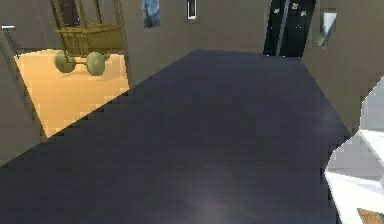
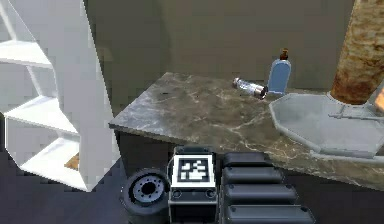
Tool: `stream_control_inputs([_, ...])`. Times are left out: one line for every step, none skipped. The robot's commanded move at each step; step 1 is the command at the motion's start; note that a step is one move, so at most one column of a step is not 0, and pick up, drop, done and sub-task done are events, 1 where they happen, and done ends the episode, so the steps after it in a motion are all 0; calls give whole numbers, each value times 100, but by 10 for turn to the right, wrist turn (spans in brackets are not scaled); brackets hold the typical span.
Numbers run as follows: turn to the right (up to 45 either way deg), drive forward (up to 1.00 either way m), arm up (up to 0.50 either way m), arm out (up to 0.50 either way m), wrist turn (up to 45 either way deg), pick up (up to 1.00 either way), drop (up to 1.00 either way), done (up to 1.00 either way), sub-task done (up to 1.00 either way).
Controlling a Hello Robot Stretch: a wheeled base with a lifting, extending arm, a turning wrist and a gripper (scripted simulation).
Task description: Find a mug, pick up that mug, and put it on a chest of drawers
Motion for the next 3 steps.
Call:
stream_control_inputs([-270,0,0,0,0,0,0,0,0])
stream_control_inputs([0,100,0,0,0,0,0,0,0])
stream_control_inputs([0,100,0,0,0,0,0,0,0])
